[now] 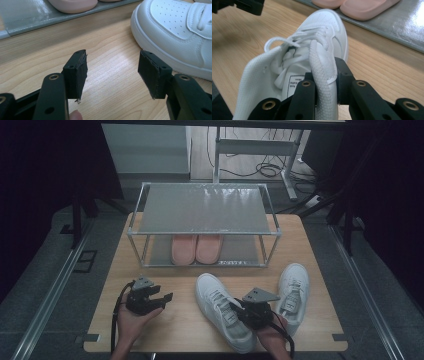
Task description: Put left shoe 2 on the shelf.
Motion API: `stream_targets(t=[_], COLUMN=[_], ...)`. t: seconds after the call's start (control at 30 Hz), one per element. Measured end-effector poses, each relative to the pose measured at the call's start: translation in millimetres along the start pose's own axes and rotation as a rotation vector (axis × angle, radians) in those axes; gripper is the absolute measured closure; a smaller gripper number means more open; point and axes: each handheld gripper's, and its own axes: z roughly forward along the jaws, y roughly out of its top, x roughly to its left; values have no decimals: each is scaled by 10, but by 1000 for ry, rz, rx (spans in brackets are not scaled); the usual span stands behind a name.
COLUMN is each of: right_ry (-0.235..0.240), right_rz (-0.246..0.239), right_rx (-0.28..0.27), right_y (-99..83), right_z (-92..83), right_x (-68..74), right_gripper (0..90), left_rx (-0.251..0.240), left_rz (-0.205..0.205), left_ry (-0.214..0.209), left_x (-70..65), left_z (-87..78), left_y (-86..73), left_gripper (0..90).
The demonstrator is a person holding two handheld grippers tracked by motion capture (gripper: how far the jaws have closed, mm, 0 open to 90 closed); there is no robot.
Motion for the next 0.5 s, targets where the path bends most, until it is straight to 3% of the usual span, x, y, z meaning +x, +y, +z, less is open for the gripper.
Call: stream_targets(t=[0.5], right_ry=[55], right_rz=[0], right_rx=[-54], right_y=[78], right_z=[-61], right_x=[-1], right_gripper=[808], left_rx=[-7], left_rz=[-3], left_ry=[-2], left_x=[8], left_z=[-16], left_y=[5], left_gripper=[409])
